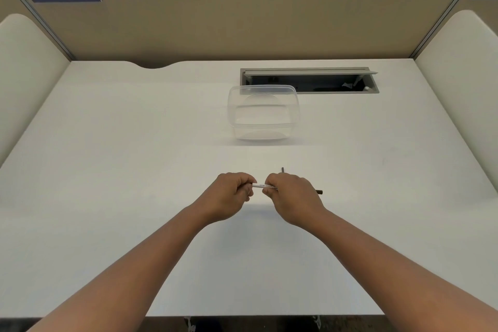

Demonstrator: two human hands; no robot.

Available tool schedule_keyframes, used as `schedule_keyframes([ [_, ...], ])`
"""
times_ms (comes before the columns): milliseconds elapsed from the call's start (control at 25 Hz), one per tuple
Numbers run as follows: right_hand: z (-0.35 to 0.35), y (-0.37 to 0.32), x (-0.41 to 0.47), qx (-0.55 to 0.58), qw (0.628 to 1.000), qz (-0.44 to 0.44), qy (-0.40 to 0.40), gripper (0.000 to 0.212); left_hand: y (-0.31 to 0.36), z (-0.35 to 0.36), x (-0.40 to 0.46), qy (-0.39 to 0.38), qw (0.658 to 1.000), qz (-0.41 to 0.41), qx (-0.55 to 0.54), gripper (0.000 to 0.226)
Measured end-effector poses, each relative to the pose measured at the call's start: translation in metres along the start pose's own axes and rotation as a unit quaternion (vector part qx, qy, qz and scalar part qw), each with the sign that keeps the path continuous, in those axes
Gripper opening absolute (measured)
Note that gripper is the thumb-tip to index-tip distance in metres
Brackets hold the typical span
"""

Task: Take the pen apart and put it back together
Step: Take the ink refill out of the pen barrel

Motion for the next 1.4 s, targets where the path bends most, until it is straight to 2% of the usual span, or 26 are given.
schedule_keyframes([
  [160,-0.004,-0.005,-0.001,-0.021,0.999,-0.025,0.011,0.035,0.004,0.003,-0.001,-0.011,1.000,0.016,0.019,0.026],
  [400,-0.006,-0.012,-0.002,-0.064,0.997,-0.046,0.013,0.040,0.008,0.010,-0.002,-0.032,0.996,0.021,0.077,0.027],
  [520,0.003,-0.013,-0.005,-0.052,0.997,-0.039,-0.039,0.037,0.007,0.012,-0.002,-0.034,0.992,0.033,0.120,0.029],
  [680,0.011,-0.017,-0.009,-0.064,0.992,-0.049,-0.102,0.033,0.016,0.019,-0.005,-0.040,0.971,0.101,0.214,0.031],
  [840,0.014,-0.018,-0.010,-0.057,0.988,-0.046,-0.139,0.031,0.021,0.024,-0.010,-0.049,0.955,0.154,0.251,0.023],
  [1120,0.009,-0.021,-0.009,-0.065,0.986,-0.051,-0.142,0.036,0.024,0.023,-0.006,-0.059,0.927,0.197,0.314,0.023],
  [1400,0.011,-0.021,-0.009,-0.052,0.986,-0.056,-0.148,0.034,0.020,0.024,-0.003,-0.057,0.922,0.205,0.325,0.023],
])
Point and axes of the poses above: each hand's wrist, its own x-axis towards the middle knuckle, its own z-axis out of the palm, y = z × x, the point moved 9 cm from there along x, towards the middle knuckle, and after that the axes turned 14 degrees about y, right-handed, at the moved point
